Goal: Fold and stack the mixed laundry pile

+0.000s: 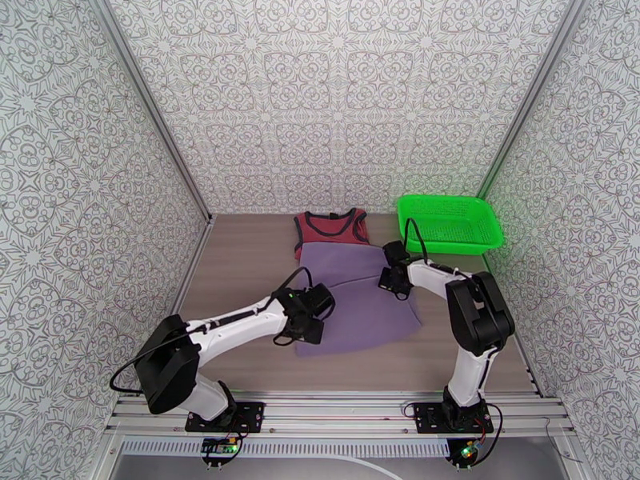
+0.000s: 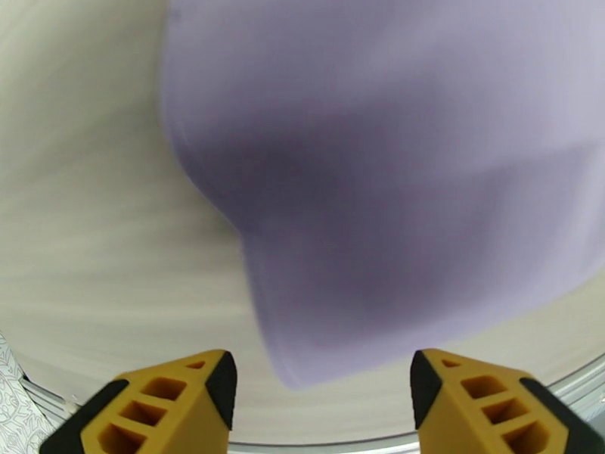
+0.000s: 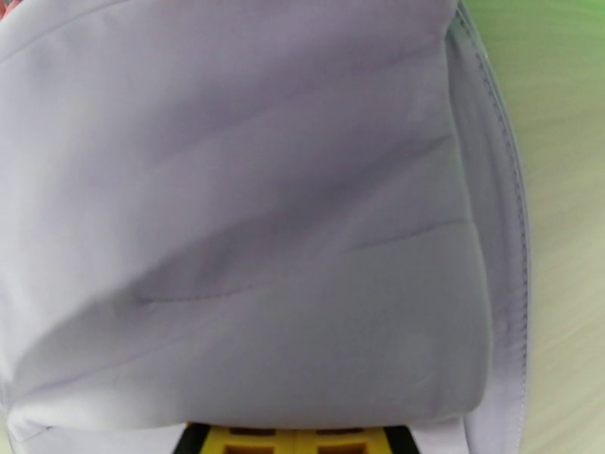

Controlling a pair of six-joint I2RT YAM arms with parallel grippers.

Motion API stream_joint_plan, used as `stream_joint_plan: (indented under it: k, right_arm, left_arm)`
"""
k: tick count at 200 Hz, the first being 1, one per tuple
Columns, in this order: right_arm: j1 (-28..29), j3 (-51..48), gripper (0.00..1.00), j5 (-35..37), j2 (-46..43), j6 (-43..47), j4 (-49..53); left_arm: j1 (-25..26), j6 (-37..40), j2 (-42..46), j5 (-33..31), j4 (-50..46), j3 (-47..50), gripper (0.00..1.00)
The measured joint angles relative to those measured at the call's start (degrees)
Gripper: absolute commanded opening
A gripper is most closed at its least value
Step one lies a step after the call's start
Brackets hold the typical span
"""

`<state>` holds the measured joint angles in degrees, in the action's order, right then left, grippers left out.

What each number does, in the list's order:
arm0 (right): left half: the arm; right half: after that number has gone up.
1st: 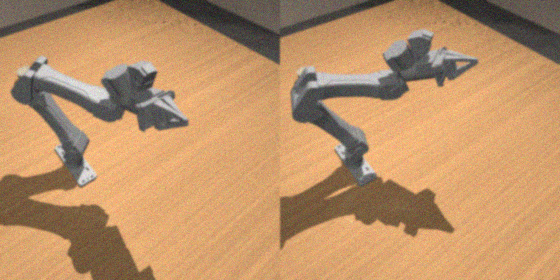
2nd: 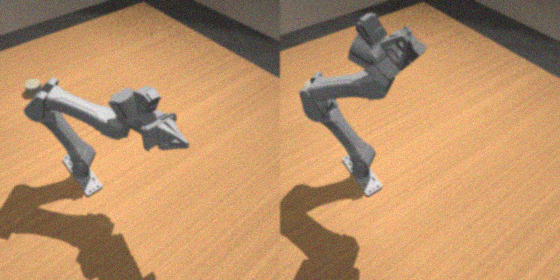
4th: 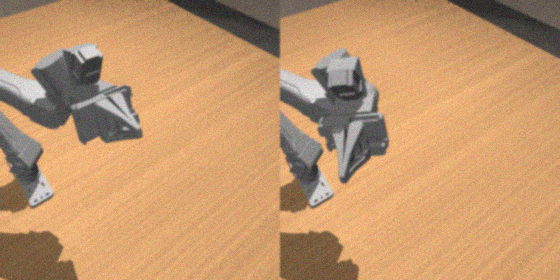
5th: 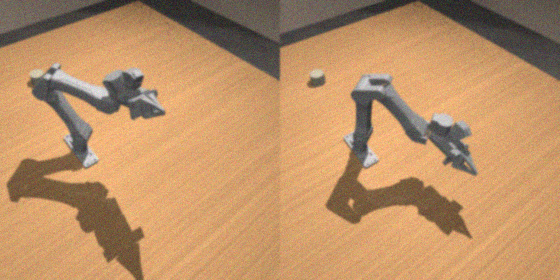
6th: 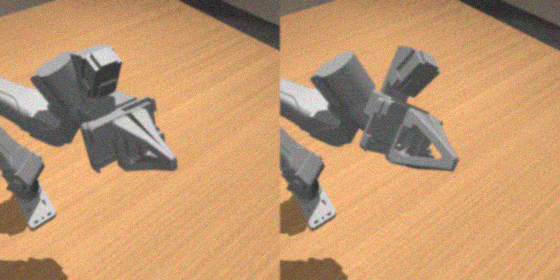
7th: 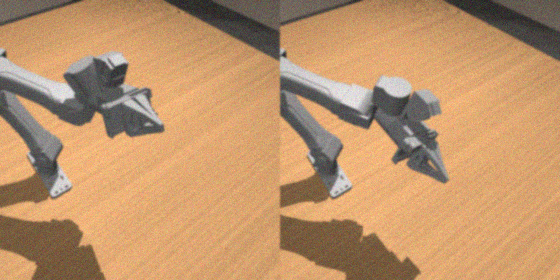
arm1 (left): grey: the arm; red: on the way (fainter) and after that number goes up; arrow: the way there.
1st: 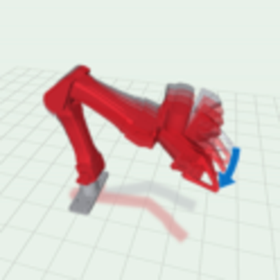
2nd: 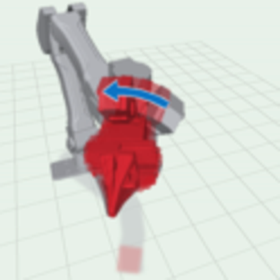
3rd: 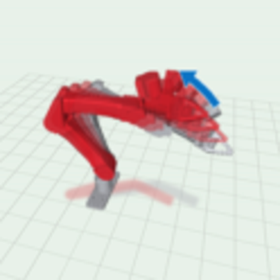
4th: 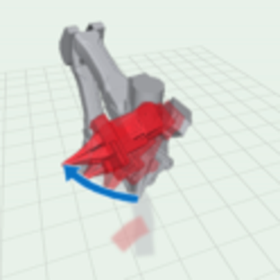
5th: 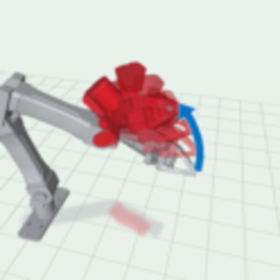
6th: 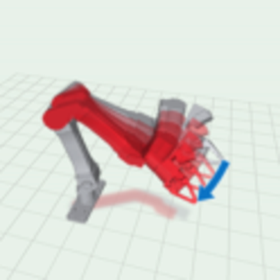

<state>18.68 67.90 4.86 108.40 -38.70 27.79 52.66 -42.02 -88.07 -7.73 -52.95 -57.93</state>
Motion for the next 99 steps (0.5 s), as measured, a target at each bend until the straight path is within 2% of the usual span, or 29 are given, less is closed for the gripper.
stream_joint_plan:
  k: [25,56,75,99]
  right_arm:
    - [0.0,0.2,0.0,-0.1,0.2,-0.8,-0.4]
    - [0.2,-0.4,0.0,-1.5,-2.1,0.5,0.5]
    - [1.4,-0.9,0.0,-2.4,-7.7,2.6,3.1]
    - [6.3,-0.1,0.0,-4.3,-15.0,5.2,6.0]
  left_arm:
    - [1.8,-2.7,1.1,0.6,-0.1,2.3,0.59]
    - [1.6,-4.1,2.7,-1.0,-2.2,2.6,0.59]
    - [-0.2,-4.0,4.4,-2.1,-4.0,2.3,0.59]
    - [-4.9,-3.3,9.0,-2.0,-3.8,2.5,0.59]
